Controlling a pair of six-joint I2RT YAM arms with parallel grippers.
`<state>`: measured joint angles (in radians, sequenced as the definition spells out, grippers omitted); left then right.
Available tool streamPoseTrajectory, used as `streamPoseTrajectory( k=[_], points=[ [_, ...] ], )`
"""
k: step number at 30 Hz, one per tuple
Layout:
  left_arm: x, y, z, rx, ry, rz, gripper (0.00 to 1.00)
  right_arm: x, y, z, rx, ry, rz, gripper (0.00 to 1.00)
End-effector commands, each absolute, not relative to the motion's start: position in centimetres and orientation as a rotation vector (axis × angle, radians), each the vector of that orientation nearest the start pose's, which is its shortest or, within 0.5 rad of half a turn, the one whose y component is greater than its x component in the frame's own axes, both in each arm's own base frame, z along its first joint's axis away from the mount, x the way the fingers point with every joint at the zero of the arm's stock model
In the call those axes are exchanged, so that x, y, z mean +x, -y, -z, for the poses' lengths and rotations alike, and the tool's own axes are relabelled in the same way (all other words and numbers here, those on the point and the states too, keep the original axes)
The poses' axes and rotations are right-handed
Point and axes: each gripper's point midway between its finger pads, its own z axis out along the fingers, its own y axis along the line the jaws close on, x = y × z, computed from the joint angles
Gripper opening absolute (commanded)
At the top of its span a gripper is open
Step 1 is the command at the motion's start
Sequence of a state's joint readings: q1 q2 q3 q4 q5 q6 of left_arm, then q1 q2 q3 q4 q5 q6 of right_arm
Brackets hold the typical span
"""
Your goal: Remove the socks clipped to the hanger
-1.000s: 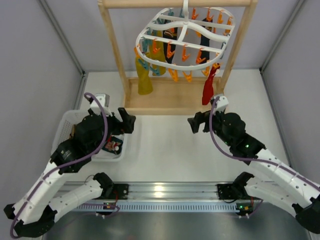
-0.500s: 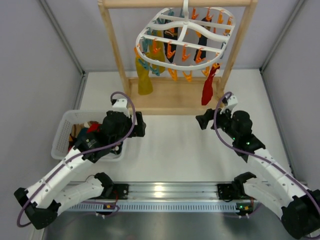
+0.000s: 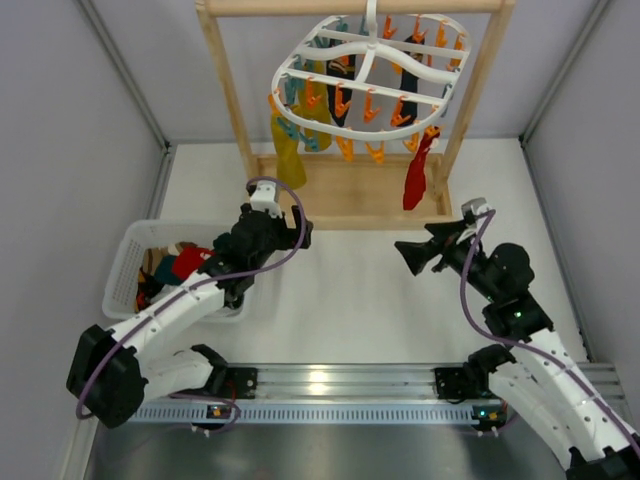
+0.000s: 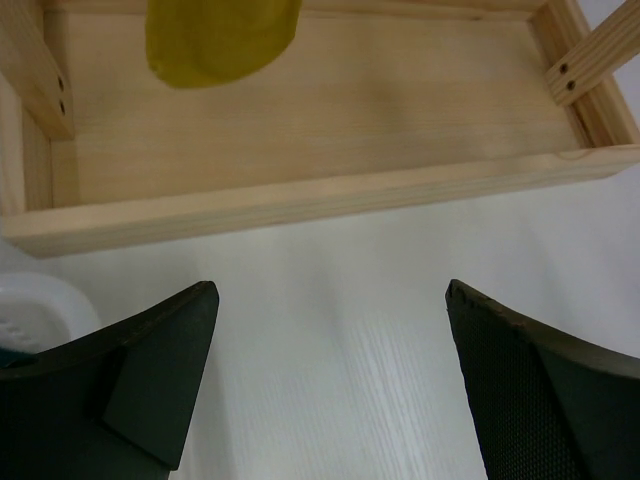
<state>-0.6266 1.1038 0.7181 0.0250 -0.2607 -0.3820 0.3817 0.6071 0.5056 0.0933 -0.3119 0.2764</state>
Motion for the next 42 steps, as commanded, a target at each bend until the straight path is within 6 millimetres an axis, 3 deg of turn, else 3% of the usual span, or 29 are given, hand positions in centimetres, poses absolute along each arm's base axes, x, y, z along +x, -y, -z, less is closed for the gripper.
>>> streamPoseTrajectory(
  k=[1,3,5,11,12,13,15,16,19,23,27,29,30,31,35,36,37,38,39,40,41,42],
  points=[
    [33.7,22.4,-25.0,0.183,-1.698,0.612,0.99,23.7,-15.0,-28.7,-0.327,-1.526,-0.665,0.99],
    [33.6,23.3,-25.0,0.200,-1.697,0.661,0.99,24.5,-13.1,-29.1,-0.232,-1.510,-0.574,1.00],
    [32.8,24.5,-25.1,0.220,-1.703,0.748,0.99,25.3,-12.7,-29.4,-0.209,-1.504,-0.541,1.00],
    [29.9,24.9,-25.5,0.227,-1.697,0.872,0.99,30.6,-16.0,-28.1,-0.424,-1.574,-0.513,0.99],
    [29.1,24.6,-25.7,0.230,-1.683,0.889,0.99,31.8,-16.2,-27.2,-0.435,-1.595,-0.532,0.99],
    [28.5,24.6,-25.8,0.232,-1.678,0.907,0.99,32.6,-16.3,-28.6,-0.434,-1.523,-0.541,0.99],
    [27.2,24.6,-25.7,0.262,-1.677,0.944,0.99,34.1,-15.4,-28.2,-0.414,-1.502,-0.538,0.99],
    [26.6,24.2,-26.1,0.265,-1.670,0.955,0.99,34.6,-15.1,-29.2,-0.408,-1.447,-0.530,1.00],
    [25.2,23.9,-25.9,0.293,-1.678,0.977,0.99,36.0,-14.8,-28.4,-0.451,-1.442,-0.510,1.00],
    [24.3,23.9,-25.4,0.317,-1.700,0.993,0.99,37.4,-16.1,-27.7,-0.547,-1.399,-0.549,0.99],
    [22.9,24.9,-26.7,0.355,-1.687,1.100,0.99,38.1,-17.2,-27.4,-0.620,-1.378,-0.623,0.98],
    [22.6,25.2,-28.1,0.357,-1.666,1.130,0.99,38.2,-17.8,-27.6,-0.630,-1.356,-0.653,0.92],
    [22.3,25.4,-28.6,0.363,-1.658,1.143,0.99,38.3,-17.8,-27.6,-0.624,-1.358,-0.658,0.85],
    [22.4,25.5,-29.0,0.349,-1.656,1.138,0.99,38.3,-17.8,-27.6,-0.612,-1.359,-0.660,0.72],
    [22.6,26.0,-31.0,0.320,-1.679,1.100,0.99,37.6,-17.7,-27.6,-0.583,-1.330,-0.670,0.50],
    [22.5,26.6,-31.9,0.324,-1.697,1.090,0.99,37.5,-17.6,-27.6,-0.580,-1.322,-0.668,0.30],
    [22.6,26.9,-32.6,0.332,-1.686,1.068,0.99,37.4,-17.5,-27.9,-0.562,-1.314,-0.665,0.04],
    [23.2,26.7,-32.6,0.296,-1.708,1.003,0.99,37.1,-17.2,-28.0,-0.542,-1.308,-0.655,0.00],
    [22.5,27.7,-34.3,0.328,-1.682,0.998,0.99,37.0,-17.2,-28.2,-0.533,-1.301,-0.653,0.00],
    [22.6,27.9,-34.4,0.320,-1.698,0.954,0.99,36.8,-17.0,-28.4,-0.514,-1.301,-0.653,0.00],
    [23.1,27.5,-37.0,0.262,-1.656,0.899,0.99,36.4,-16.9,-28.6,-0.495,-1.292,-0.644,0.00],
    [21.9,28.6,-37.9,0.306,-1.639,0.892,0.99,36.1,-16.8,-28.8,-0.483,-1.286,-0.642,0.00]
  ],
)
